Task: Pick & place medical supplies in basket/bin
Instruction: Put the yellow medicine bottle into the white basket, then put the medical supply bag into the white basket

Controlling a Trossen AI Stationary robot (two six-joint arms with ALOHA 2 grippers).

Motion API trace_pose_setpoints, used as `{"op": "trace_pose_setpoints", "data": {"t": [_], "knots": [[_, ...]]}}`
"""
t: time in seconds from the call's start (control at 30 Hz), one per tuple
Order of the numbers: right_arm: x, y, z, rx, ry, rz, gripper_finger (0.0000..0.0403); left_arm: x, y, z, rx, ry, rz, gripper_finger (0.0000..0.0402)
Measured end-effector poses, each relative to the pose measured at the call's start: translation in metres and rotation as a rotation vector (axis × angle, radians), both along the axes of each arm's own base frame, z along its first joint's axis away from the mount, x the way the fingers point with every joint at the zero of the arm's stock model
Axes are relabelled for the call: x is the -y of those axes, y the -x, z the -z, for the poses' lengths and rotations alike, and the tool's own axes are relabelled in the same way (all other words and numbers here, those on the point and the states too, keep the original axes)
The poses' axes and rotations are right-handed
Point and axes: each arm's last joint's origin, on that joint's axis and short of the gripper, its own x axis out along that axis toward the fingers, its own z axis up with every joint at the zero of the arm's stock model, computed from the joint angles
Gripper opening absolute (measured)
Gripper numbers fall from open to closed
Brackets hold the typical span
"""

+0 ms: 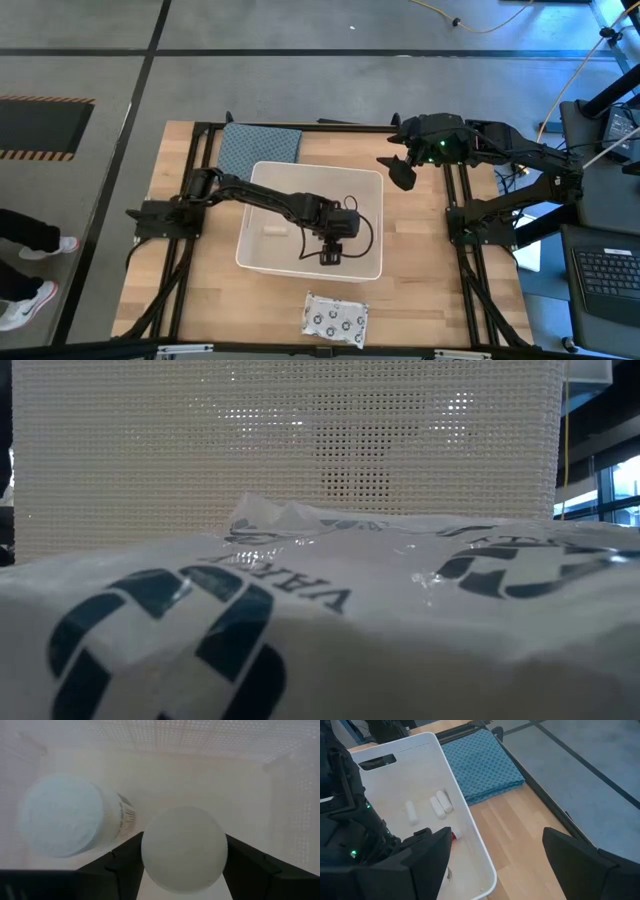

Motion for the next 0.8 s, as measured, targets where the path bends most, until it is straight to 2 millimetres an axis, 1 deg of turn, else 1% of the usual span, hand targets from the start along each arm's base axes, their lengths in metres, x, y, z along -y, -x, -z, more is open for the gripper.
{"op": "trace_pose_setpoints", "data": {"t": [0.27, 0.53, 0.63, 0.8], "knots": [[0.0, 0.0, 0.0, 0.001, -0.002, 0.001, 0.0312, -0.003, -0.001, -0.003, -0.002, 0.055, 0.015, 0.0239], [0.0, 0.0, 0.0, 0.006, -0.02, 0.015, 0.0312, -0.007, 0.0, -0.004, -0.003, 0.065, -0.015, 0.0244], [0.0, 0.0, 0.0, 0.004, -0.019, 0.015, 0.0312, -0.007, 0.005, -0.017, 0.008, 0.077, -0.012, 0.0243], [0.0, 0.0, 0.0, 0.005, -0.02, 0.015, 0.0312, -0.008, 0.019, -0.051, 0.067, 0.079, -0.012, 0.0242]]}}
